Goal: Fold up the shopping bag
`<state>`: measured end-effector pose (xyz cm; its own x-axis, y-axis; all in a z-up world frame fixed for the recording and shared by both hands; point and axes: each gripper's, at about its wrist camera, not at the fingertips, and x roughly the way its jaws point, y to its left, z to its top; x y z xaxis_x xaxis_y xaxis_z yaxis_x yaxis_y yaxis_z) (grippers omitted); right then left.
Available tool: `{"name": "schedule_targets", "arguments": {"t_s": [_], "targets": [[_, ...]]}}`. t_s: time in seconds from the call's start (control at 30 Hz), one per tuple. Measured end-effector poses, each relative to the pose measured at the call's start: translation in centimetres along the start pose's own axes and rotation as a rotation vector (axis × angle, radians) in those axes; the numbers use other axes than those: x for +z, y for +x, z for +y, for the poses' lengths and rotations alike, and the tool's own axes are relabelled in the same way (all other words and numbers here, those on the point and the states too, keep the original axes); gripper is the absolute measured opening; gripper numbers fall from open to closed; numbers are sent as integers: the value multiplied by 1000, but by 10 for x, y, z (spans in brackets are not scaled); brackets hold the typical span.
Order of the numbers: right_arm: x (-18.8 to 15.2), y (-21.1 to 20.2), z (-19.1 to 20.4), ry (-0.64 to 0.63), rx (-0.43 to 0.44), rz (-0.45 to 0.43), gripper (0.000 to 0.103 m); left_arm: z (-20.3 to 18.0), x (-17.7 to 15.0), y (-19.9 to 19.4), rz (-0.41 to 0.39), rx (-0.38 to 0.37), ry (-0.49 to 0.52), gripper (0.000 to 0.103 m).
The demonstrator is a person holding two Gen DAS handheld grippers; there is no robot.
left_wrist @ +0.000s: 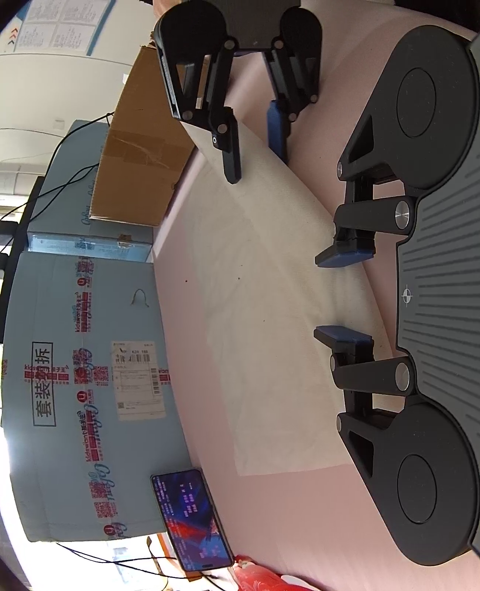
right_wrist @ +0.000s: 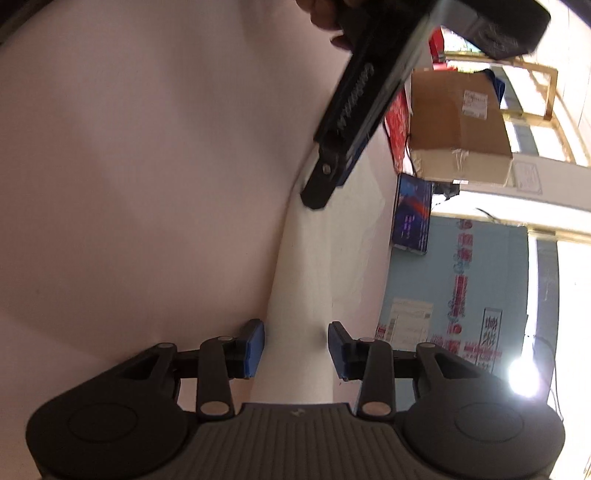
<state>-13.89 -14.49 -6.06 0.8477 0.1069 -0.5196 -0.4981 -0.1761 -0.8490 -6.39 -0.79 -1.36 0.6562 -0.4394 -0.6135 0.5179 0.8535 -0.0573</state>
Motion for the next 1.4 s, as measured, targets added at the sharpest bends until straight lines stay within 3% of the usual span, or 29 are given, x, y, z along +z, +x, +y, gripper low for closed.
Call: {"name": "schedule_targets", "arguments": {"t_s": [0.03,0.07,0.1,0.17,0.27,0.37,0.57,0.67,0.7,0.73,0.8,0.87,0.93,1.03,1.13,1.27,1.4], "targets": [[-4,3,0,12,12,16,27,0,0,0,-1,-2,4,34],[-8,4,-1,41,28,17,17,0,1,-1,-3,-4,8,37],[-12,4,-3,75,46,14,12,-3,1,-3,-12,-9,25,47],[-19,6,-6,144,83,9,10,-10,4,-8,-36,-29,84,51],[-27,5,-14,264,124,-19,9,-21,13,-9,-25,-43,199,52],[-41,4,-26,419,164,-57,9,-27,17,2,36,-31,314,52],[-71,1,-44,703,220,-113,9,-23,24,12,85,-50,399,52],[-80,1,-51,774,229,-136,9,-22,26,14,104,-76,439,51],[-82,1,-54,794,238,-145,9,-18,27,14,120,-98,426,45],[-84,0,-57,810,248,-152,9,-14,28,13,139,-122,408,29],[-88,-5,-60,852,295,-164,9,-6,27,8,173,-179,384,21],[-91,-10,-62,898,369,-178,9,3,24,-4,187,-289,357,21],[-93,-16,-66,944,442,-212,10,22,18,-8,201,-429,264,21],[-107,-14,-75,1080,578,-285,11,59,8,1,202,-555,28,21],[-124,4,-74,1176,636,-236,13,80,1,5,187,-574,-115,21],[-160,21,-70,1384,733,-172,24,93,-9,3,161,-564,-227,22],[-178,23,-59,1517,742,-120,32,105,-18,-3,128,-522,-333,22]]}}
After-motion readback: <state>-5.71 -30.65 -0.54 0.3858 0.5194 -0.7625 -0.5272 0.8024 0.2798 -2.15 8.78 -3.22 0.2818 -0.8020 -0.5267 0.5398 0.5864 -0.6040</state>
